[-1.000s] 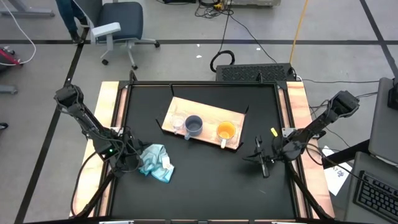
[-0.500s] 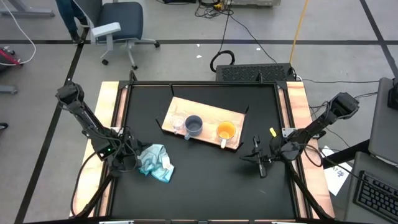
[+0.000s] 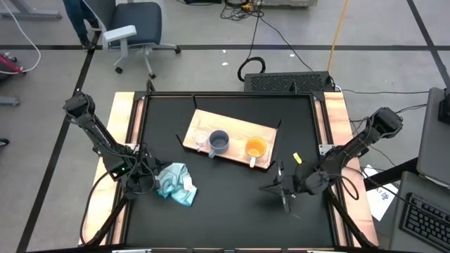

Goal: Stack small to large cups/mugs on shelf
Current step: Adjust the mugs on the shelf

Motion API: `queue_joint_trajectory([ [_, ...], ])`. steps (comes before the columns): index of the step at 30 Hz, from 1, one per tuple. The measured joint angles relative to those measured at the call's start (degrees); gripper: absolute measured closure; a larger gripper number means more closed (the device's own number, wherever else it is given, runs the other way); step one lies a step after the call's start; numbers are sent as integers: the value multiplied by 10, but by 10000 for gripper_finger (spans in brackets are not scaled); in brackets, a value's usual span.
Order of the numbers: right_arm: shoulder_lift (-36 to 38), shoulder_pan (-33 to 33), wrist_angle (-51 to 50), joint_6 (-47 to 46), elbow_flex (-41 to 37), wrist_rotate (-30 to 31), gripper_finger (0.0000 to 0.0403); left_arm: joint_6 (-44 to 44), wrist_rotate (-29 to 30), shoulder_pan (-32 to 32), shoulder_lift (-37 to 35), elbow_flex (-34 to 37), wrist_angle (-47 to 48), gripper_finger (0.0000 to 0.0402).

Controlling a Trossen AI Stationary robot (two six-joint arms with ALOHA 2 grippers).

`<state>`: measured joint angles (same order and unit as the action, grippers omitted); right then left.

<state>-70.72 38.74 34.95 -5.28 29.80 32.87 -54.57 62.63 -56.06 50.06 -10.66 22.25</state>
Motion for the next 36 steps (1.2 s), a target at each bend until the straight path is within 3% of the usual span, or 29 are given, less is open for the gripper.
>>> queue_joint_trajectory([
  [7,-5,-1,-12,-12,13,20,403,18,-1,0,0,0,-30,401],
  [11,-4,0,-20,-18,13,44,403,89,-13,6,0,0,-101,401],
  [18,3,1,-66,-31,13,50,403,298,-85,56,2,0,-314,401],
  [23,7,12,-87,-35,13,50,403,328,-154,137,10,-1,-365,401],
  [31,7,27,-101,-30,13,50,403,379,-266,241,129,-5,-538,401],
  [36,7,35,-116,-30,12,50,403,375,-281,284,215,-62,-524,401],
])
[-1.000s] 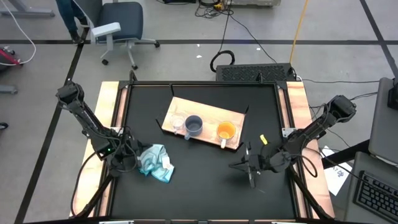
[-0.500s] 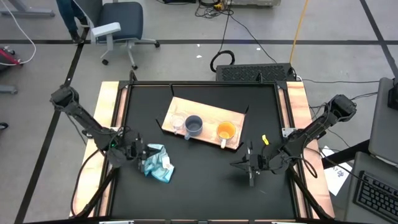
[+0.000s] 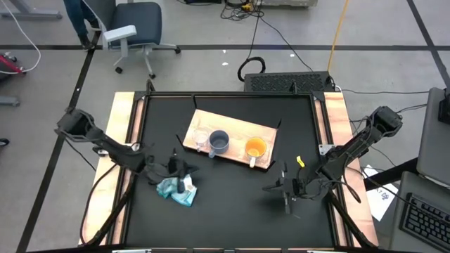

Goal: Stack small to large cups/mugs on shelf
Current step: Adjust the mugs on the shelf

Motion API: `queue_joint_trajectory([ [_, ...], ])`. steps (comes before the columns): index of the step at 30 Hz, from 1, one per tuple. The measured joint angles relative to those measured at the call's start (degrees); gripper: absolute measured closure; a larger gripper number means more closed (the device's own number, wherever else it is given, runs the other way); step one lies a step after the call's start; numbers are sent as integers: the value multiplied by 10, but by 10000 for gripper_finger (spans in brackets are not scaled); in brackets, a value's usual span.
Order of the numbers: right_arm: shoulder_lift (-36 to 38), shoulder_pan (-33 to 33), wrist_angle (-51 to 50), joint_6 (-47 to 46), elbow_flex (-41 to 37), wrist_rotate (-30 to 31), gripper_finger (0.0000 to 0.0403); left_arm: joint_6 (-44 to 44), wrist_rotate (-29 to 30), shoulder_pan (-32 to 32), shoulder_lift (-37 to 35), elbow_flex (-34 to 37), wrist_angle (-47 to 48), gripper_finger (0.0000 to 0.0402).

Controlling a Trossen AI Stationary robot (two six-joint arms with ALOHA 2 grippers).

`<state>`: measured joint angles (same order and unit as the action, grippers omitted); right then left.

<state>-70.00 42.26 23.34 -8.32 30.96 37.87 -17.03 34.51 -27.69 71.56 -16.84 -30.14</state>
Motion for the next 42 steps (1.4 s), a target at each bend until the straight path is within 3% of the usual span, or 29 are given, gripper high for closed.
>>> queue_joint_trajectory([
  [3,0,2,13,0,-9,1,403,-11,-20,19,46,-44,20,401],
  [8,0,2,22,-9,-26,1,403,-23,21,34,75,-87,59,401],
  [24,0,2,95,2,-59,-2,403,-82,46,66,80,-89,64,401],
  [42,0,2,99,1,-62,-3,403,-57,22,91,80,-89,32,402],
])
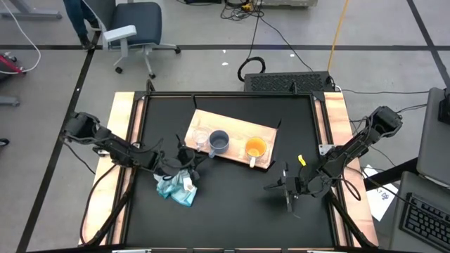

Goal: Stack small to large cups/mugs on shelf
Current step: Adjust the mugs on the shelf

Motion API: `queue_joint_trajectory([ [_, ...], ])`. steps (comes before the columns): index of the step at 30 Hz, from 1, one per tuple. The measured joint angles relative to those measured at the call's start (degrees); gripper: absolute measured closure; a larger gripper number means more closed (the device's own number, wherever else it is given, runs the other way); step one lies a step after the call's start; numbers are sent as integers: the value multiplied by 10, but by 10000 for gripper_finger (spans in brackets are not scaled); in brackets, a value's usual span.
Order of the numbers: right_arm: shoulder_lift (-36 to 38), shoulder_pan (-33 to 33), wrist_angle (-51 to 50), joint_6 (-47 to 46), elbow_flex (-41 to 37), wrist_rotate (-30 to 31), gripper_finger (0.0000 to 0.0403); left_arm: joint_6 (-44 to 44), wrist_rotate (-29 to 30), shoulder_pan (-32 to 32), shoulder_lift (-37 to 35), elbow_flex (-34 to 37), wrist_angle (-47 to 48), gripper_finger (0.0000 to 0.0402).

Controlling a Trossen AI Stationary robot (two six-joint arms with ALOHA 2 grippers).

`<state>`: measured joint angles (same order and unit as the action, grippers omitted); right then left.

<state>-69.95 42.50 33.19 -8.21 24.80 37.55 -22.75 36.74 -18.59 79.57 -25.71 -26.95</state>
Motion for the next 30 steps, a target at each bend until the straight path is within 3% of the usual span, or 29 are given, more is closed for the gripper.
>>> queue_joint_trajectory([
  [30,0,0,0,-1,0,0,403,32,-50,36,0,0,-16,401],
])
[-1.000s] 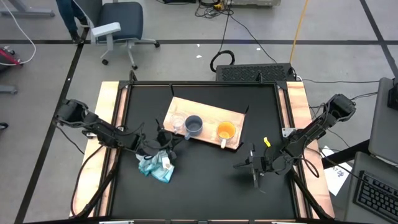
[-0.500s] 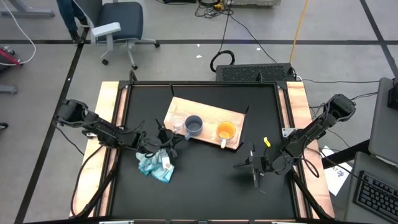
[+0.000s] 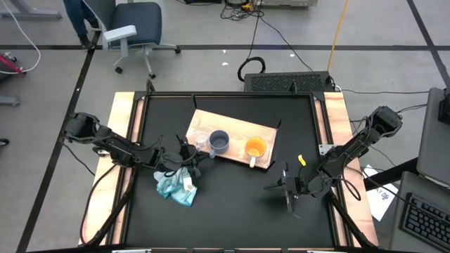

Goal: Stack small to large cups/mugs on shelf
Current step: Adjust the mugs on the shelf

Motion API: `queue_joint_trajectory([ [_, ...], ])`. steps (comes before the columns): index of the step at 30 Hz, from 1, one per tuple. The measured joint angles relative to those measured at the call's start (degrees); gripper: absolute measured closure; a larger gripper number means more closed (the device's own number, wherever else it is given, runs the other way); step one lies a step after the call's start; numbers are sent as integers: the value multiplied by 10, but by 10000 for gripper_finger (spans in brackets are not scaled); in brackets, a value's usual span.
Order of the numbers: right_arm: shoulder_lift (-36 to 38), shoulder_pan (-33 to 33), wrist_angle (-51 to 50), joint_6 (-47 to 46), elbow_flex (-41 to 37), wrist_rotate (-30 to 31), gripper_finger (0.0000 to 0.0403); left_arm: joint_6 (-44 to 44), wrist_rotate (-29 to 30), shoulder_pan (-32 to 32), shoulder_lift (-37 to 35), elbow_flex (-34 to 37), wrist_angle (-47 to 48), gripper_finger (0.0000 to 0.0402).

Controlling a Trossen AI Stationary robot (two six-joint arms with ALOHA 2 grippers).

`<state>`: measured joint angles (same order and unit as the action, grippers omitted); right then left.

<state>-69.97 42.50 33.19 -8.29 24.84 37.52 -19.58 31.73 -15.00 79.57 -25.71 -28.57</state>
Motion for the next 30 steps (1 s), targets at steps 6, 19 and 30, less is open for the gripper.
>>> queue_joint_trajectory([
  [6,0,0,0,0,0,0,403,5,-4,0,0,0,-6,401],
  [19,0,0,0,-4,0,0,403,11,-5,6,26,0,-26,401],
  [30,0,1,-4,-15,0,0,403,28,-48,20,108,-46,-36,401],
])
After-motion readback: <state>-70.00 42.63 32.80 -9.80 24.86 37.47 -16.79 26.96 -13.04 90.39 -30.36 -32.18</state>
